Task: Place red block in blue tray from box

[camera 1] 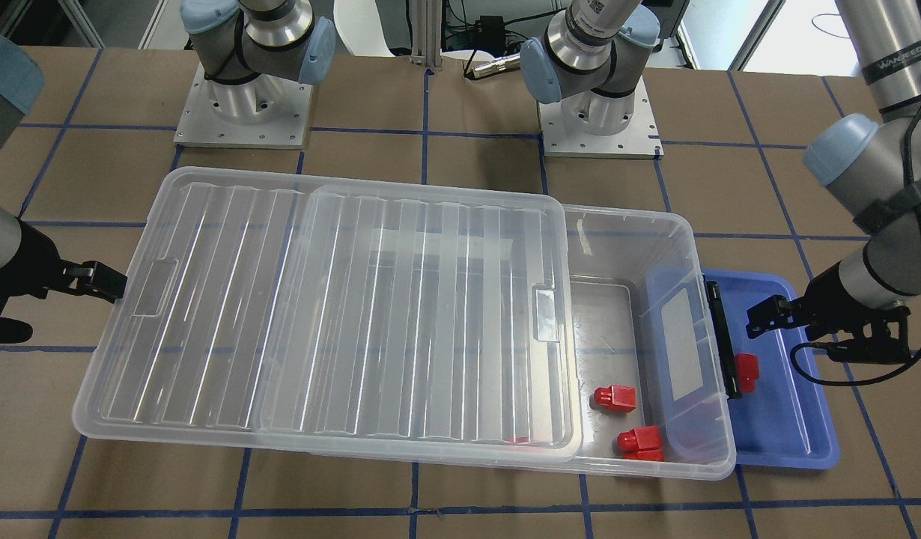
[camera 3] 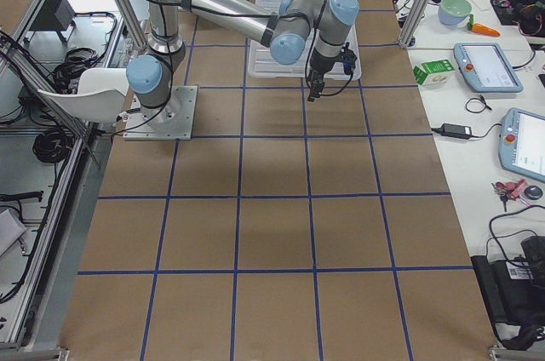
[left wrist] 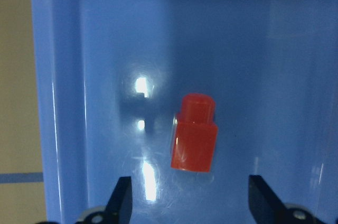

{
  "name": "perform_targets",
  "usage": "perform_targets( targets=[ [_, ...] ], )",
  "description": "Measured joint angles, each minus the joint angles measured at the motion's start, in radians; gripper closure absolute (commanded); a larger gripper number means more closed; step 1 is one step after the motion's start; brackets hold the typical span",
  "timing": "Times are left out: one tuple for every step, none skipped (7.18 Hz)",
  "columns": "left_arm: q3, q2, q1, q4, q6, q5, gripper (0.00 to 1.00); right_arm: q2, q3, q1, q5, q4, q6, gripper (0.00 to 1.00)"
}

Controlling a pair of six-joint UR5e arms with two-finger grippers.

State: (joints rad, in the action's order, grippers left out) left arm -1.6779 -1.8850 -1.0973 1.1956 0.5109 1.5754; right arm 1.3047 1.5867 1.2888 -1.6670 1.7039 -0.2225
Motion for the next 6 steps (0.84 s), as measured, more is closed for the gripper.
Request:
perform_targets(
  targets=[
    [0.038, 0.048, -0.015, 0.078, -0.012, 0.000, 0.00, -0.001, 0.000, 0.012, 0.001, 0.003, 0.002, 0.00],
    [0.077, 0.097, -0.045, 0.152, -0.038, 0.001, 0.00, -0.002, 0.000, 0.027, 0.001, 0.008, 0.004, 0.00],
    [0.105, 0.146, -0.086, 0.214, -0.082, 0.002, 0.00, -0.003, -0.001, 0.042, 0.001, 0.013, 0.006, 0.00],
    [0.118, 0.193, -0.141, 0.248, -0.146, 0.006, 0.00, -0.005, -0.001, 0.058, 0.002, 0.016, 0.009, 0.00],
    [0.123, 0.234, -0.211, 0.263, -0.208, 0.012, 0.00, -0.007, -0.001, 0.077, 0.003, 0.021, 0.018, 0.00],
    [0.122, 0.267, -0.279, 0.275, -0.254, 0.017, 0.00, -0.010, -0.001, 0.099, 0.007, 0.026, 0.039, 0.00]
  ],
)
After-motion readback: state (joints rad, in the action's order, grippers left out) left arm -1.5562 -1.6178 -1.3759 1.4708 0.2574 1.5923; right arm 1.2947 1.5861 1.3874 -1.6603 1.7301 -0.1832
